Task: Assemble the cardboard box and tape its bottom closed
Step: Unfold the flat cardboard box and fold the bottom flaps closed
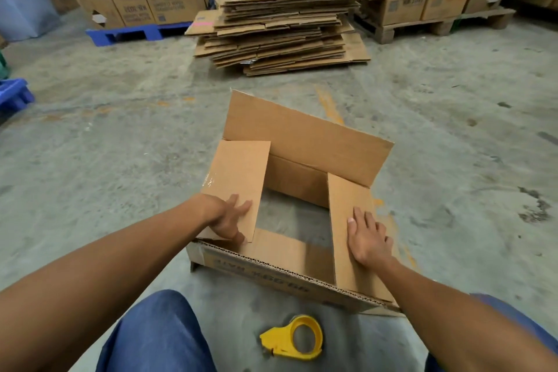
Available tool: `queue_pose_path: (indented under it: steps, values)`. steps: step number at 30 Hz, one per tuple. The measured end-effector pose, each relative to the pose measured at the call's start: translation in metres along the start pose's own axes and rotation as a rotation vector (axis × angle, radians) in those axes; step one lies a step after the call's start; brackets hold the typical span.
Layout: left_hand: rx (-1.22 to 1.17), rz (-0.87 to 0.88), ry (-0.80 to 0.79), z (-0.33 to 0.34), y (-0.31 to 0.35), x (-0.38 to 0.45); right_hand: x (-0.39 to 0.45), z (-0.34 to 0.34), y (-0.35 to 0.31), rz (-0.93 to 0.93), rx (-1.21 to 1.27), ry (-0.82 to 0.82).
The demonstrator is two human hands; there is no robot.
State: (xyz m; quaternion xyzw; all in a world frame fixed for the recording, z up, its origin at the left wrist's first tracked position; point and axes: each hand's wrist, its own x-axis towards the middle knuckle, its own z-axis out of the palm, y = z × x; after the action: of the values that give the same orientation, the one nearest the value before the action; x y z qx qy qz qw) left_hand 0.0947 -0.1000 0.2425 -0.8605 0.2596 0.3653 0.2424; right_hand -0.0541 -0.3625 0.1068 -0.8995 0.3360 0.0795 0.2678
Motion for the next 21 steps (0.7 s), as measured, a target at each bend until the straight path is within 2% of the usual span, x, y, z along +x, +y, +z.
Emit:
queue_pose_path:
  steps: [4,7,11,15,19,21]
  values:
    - [-0.124,0.045,0.133,0.038,-0.013,0.008,0.0,0.009,0.005,0.046,-0.057,0.006]
    - [-0.116,0.05,0.227,0.066,-0.02,0.01,0.007,0.017,0.003,0.029,-0.063,-0.007]
    - [-0.088,0.034,0.249,0.09,-0.033,0.017,0.015,0.034,-0.009,0.04,-0.114,0.03]
    - [-0.074,0.023,0.285,0.086,-0.035,0.028,0.019,0.046,-0.003,-0.006,-0.123,0.131]
    - [-0.178,-0.059,0.545,0.086,-0.033,0.042,0.021,0.052,0.002,-0.01,-0.185,0.19]
    - [-0.222,-0.133,0.613,0.084,-0.036,0.048,0.02,0.05,0.001,-0.015,-0.205,0.223]
